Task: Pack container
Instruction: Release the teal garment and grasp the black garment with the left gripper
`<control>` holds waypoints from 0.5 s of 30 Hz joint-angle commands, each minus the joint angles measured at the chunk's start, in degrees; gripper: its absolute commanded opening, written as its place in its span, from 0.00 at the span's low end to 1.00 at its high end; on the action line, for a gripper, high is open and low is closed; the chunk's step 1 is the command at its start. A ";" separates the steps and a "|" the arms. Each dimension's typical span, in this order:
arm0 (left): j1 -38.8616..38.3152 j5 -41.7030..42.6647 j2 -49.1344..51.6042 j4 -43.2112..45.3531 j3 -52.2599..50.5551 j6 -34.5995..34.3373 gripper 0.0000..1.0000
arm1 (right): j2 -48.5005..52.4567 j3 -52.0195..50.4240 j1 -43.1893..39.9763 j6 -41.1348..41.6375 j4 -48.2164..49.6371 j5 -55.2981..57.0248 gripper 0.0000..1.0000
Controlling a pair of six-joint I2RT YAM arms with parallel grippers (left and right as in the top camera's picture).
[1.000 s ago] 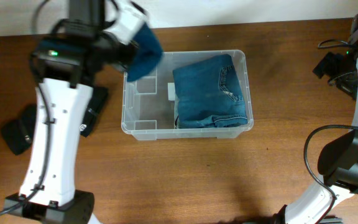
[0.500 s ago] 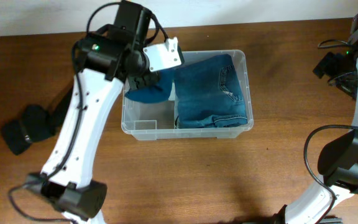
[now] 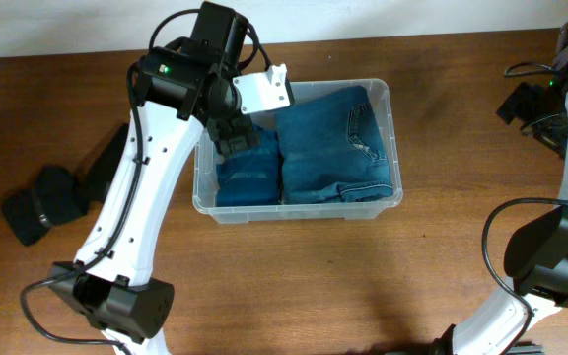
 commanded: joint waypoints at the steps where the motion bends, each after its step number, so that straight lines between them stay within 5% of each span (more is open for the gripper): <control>1: 2.10 -2.89 -3.74 2.32 1.33 -8.24 0.99 | 0.35 -0.22 -0.04 0.11 0.00 0.50 0.98; 10: 19.71 -5.11 -3.39 1.90 1.20 -47.45 0.99 | 0.35 -0.22 -0.04 0.11 0.00 0.50 0.98; 15: 28.72 -2.36 0.26 -2.36 0.17 -47.67 0.99 | 0.35 -0.22 -0.04 0.11 0.00 0.50 0.98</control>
